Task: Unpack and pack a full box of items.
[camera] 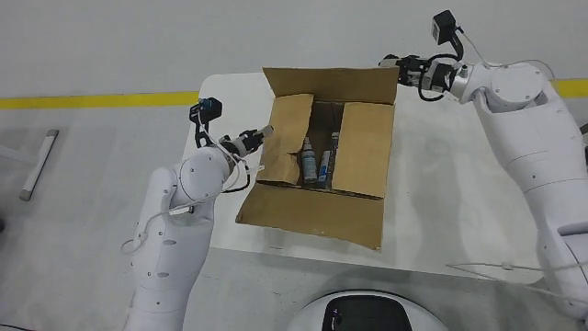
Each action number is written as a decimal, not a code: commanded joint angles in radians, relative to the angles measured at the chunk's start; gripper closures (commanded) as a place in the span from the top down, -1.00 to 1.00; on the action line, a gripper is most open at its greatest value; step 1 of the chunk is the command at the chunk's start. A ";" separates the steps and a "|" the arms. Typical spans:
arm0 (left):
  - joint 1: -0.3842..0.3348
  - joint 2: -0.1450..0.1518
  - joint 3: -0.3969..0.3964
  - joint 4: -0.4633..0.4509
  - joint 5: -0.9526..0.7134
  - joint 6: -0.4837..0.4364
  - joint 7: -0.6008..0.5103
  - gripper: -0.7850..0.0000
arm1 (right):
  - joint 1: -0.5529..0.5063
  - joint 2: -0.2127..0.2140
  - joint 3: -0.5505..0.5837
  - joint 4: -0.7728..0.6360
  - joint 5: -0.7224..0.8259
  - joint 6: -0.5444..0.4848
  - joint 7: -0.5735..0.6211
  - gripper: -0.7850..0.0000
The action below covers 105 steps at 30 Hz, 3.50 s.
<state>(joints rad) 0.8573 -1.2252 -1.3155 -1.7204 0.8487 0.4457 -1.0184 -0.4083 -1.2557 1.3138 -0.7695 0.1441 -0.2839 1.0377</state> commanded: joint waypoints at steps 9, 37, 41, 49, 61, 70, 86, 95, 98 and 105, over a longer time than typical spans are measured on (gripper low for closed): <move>0.153 0.044 -0.207 -0.049 0.190 0.081 -0.145 1.00 | -0.142 0.032 0.003 -0.272 -0.076 -0.016 0.082 -1.00; 0.129 0.056 -0.007 0.061 0.234 -0.264 -0.518 1.00 | -0.206 0.048 -0.158 -0.443 -0.282 0.051 0.087 -1.00; 0.127 0.067 -0.017 0.003 0.207 -0.270 -0.518 1.00 | -0.198 0.047 -0.174 -0.433 -0.277 0.047 0.083 -1.00; 0.128 0.075 -0.054 -0.102 0.099 -0.311 -0.458 1.00 | -0.182 0.044 -0.204 -0.414 -0.263 0.038 0.076 -1.00; 0.027 0.059 -0.013 -0.021 -0.069 -0.298 -0.277 1.00 | -0.212 0.056 -0.148 -0.476 -0.196 0.010 -0.030 -1.00; -0.071 0.040 0.061 0.123 -0.137 -0.231 -0.197 1.00 | -0.433 0.076 -0.115 -0.845 -0.574 0.156 -0.427 -1.00; -0.149 0.021 0.157 0.267 -0.065 -0.154 -0.067 1.00 | -0.496 0.004 -0.433 -0.855 -1.163 0.566 -0.759 -1.00; -0.051 0.036 0.068 0.143 -0.025 -0.058 0.023 1.00 | -0.469 -0.022 -0.444 -0.798 -1.149 0.555 -0.747 -1.00; -0.010 0.036 0.015 0.126 -0.056 0.004 0.111 1.00 | -0.470 -0.028 -0.445 -0.793 -1.148 0.547 -0.742 -1.00; -0.010 0.036 0.015 0.126 -0.056 0.004 0.111 1.00 | -0.471 -0.039 -0.432 -0.787 -1.133 0.518 -0.720 -1.00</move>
<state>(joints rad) 0.8472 -1.1891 -1.3001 -1.5946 0.7924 0.4494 -0.9076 -0.8786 -1.2939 0.8793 -1.5565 -0.9903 0.2373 0.3154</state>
